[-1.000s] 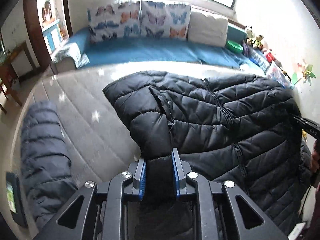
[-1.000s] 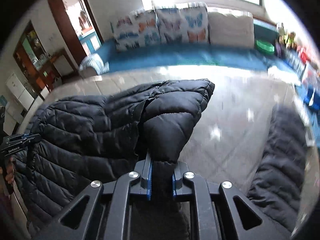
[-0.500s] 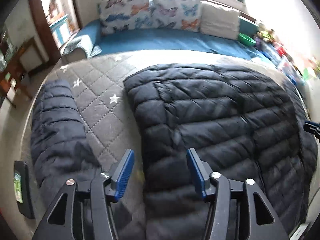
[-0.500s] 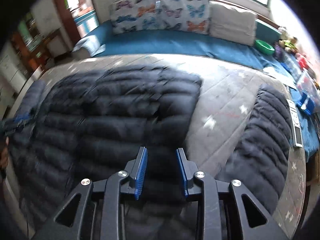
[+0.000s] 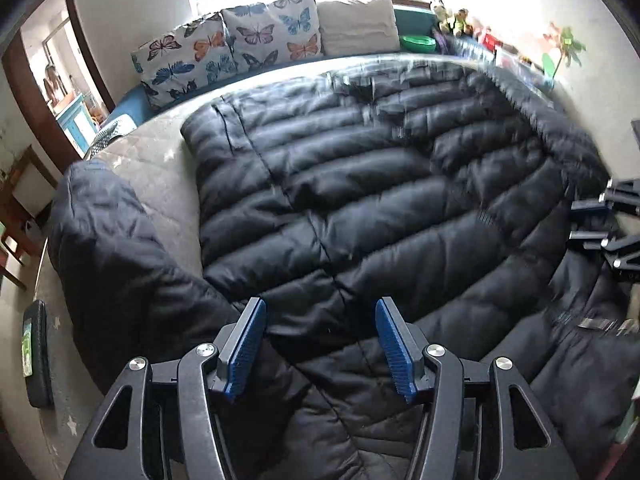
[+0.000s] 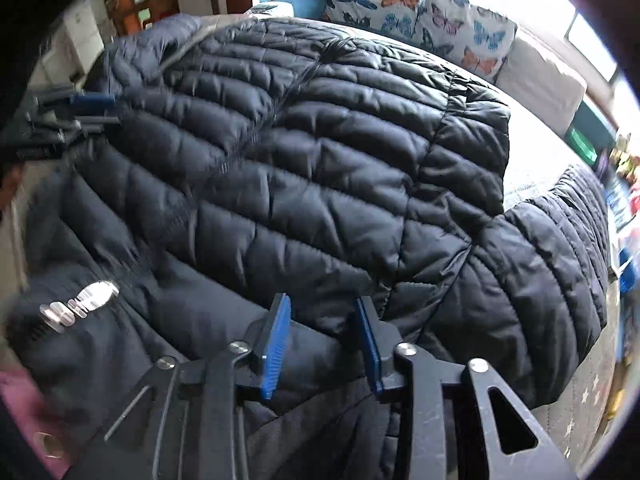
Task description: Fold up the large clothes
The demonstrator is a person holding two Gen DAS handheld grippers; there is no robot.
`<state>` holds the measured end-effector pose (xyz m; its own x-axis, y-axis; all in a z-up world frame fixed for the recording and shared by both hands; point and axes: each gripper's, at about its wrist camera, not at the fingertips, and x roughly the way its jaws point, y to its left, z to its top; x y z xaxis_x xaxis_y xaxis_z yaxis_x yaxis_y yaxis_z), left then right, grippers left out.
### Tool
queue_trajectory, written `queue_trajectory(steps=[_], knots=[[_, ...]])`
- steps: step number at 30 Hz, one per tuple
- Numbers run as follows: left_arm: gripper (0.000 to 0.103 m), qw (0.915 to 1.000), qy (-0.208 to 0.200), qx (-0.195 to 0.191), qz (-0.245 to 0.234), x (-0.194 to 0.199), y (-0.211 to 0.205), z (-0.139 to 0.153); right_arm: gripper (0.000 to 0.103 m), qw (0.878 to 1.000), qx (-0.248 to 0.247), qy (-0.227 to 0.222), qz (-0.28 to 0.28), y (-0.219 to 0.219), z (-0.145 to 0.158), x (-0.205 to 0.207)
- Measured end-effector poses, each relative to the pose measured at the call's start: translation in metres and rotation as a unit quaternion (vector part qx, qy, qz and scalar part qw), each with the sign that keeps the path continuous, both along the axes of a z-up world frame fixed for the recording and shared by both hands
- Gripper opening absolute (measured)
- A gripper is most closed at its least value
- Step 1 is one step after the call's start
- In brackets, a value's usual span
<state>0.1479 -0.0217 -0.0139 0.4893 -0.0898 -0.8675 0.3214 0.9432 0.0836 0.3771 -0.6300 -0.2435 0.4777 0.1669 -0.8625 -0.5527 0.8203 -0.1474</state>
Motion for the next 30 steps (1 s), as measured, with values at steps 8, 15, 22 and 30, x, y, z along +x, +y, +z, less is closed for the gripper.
queue_trajectory(steps=[8, 15, 22, 30], knots=[[0.066, 0.9996, 0.014, -0.022, 0.013, 0.0, 0.004, -0.011, 0.046, 0.994, 0.104, 0.006, -0.032, -0.044, 0.025, 0.001], [0.074, 0.9997, 0.013, -0.018, 0.013, 0.006, -0.002, -0.013, 0.057, 0.974, 0.161, -0.042, -0.156, -0.144, 0.068, 0.048], [0.078, 0.9994, 0.017, -0.023, 0.017, 0.007, -0.003, -0.011, 0.058, 0.93, 0.213, -0.029, -0.297, -0.242, 0.048, 0.117], [0.08, 0.9994, 0.02, -0.021, 0.021, 0.008, -0.006, -0.011, 0.058, 0.884, 0.29, 0.018, -0.365, -0.304, 0.005, 0.173]])
